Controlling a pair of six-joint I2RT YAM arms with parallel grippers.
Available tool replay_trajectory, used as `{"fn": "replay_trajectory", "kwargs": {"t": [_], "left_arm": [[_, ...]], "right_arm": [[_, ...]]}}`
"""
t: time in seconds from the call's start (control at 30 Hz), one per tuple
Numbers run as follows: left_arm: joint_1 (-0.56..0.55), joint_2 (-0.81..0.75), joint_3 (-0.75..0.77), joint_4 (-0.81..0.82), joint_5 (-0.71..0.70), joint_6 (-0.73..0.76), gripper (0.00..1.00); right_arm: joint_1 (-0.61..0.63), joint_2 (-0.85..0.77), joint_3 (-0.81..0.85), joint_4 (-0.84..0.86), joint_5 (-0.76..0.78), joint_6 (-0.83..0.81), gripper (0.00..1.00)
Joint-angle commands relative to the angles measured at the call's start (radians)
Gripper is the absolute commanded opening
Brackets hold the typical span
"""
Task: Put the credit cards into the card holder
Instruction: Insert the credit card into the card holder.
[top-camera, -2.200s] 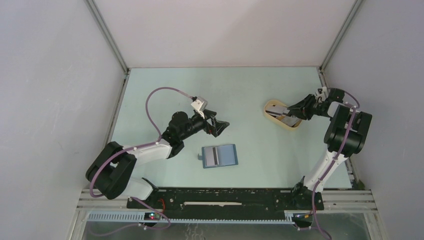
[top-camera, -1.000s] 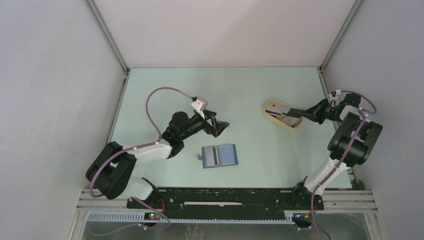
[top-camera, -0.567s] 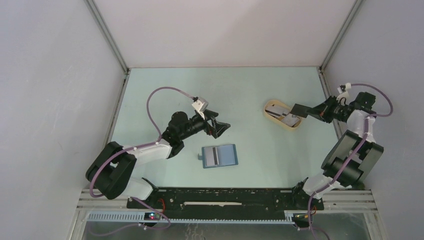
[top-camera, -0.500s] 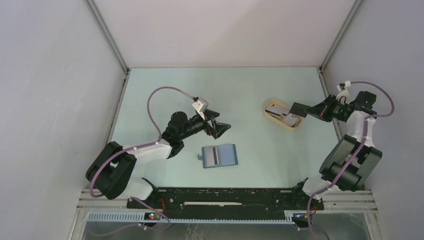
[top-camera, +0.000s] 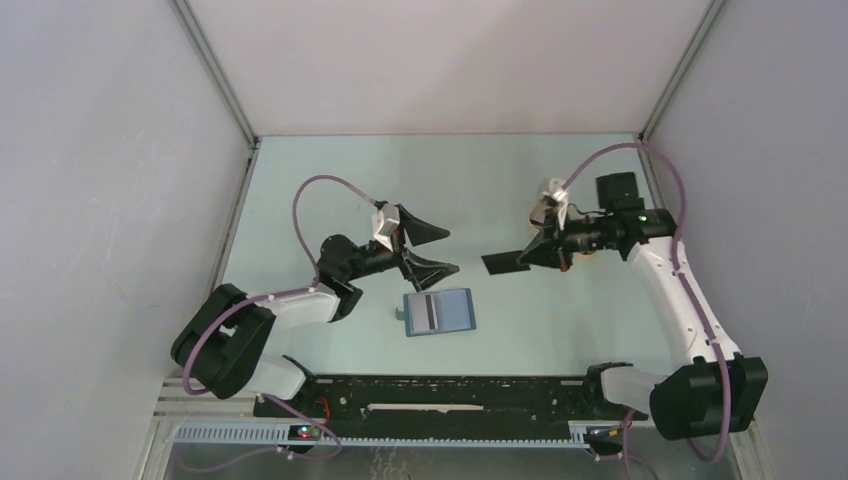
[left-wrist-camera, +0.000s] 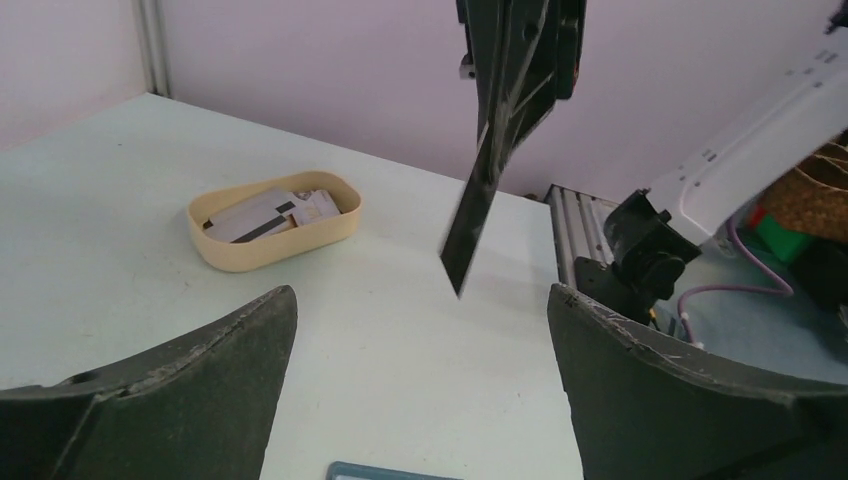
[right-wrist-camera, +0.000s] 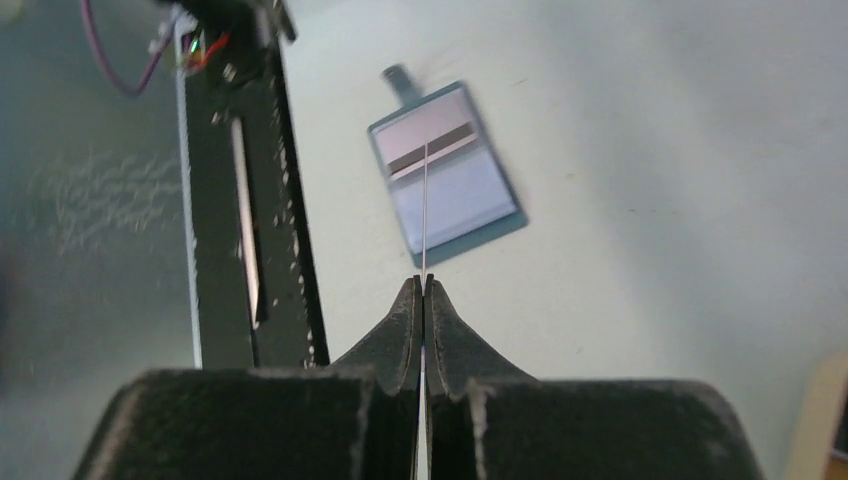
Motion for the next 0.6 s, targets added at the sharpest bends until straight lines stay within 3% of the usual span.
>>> {"fn": "replay_trajectory", "kwargs": {"t": [0.0, 0.23, 0.57], "left_arm": [[0.031, 0.002, -0.021, 0.111, 0.126, -0.061, 0.99], [0.017, 0.163, 0.092, 0.209, 0.271, -0.286, 0.89], [-0.038, 0.197, 0.12, 0.123, 0.287, -0.226, 0.79]], "right_arm": [[0.111, 0.063, 0.013, -0.161, 0.062, -0.266, 0.0], [0.249, 0.162, 0.034, -0.201, 0.11, -0.293, 0.0], [0.258, 0.204, 0.089, -0.267, 0.085, -0.289, 0.0]]}}
